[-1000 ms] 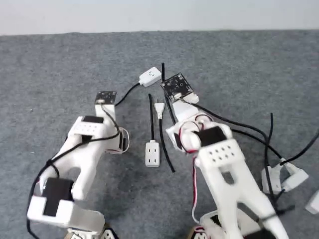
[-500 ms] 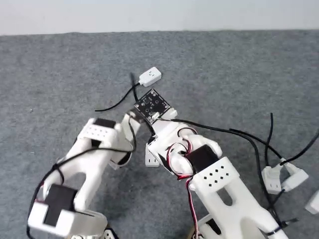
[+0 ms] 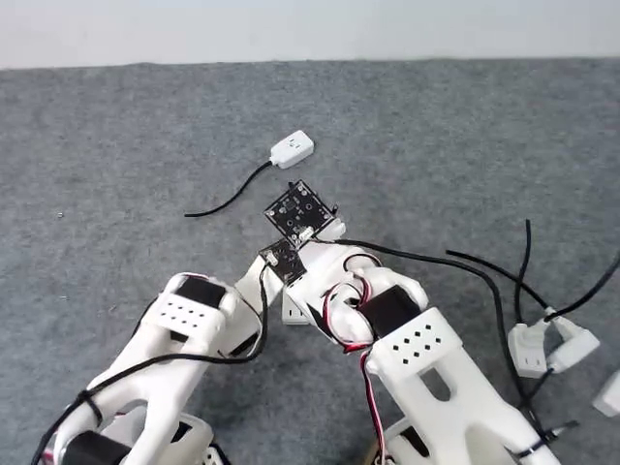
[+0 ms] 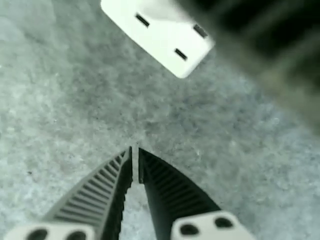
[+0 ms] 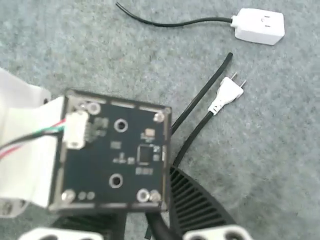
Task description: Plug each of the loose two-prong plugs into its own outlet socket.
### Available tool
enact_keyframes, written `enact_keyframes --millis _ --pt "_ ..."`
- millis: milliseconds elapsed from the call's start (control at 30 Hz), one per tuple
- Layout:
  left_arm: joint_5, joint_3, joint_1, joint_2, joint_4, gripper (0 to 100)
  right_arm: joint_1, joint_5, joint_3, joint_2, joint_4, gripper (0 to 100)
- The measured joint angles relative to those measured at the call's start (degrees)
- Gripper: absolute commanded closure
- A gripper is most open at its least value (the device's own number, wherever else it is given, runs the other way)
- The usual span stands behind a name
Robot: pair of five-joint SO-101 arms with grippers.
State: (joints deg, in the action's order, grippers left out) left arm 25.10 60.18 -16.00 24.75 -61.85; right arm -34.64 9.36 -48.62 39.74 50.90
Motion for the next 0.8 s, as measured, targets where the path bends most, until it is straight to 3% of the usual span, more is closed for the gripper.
enact_keyframes --millis 333,533,800 --pt "-20.0 0.0 13.6 0.4 11.5 98 0.0 -7.9 -5.3 -0.1 -8.4 99.1" --pt "-21.3 -0.1 16.0 0.4 12.4 98 0.0 -9.4 -3.7 -1.9 -6.5 99.1" --pt "-21.5 -0.1 16.7 0.4 13.8 98 0.0 -12.6 12.4 -20.4 5.4 99.1"
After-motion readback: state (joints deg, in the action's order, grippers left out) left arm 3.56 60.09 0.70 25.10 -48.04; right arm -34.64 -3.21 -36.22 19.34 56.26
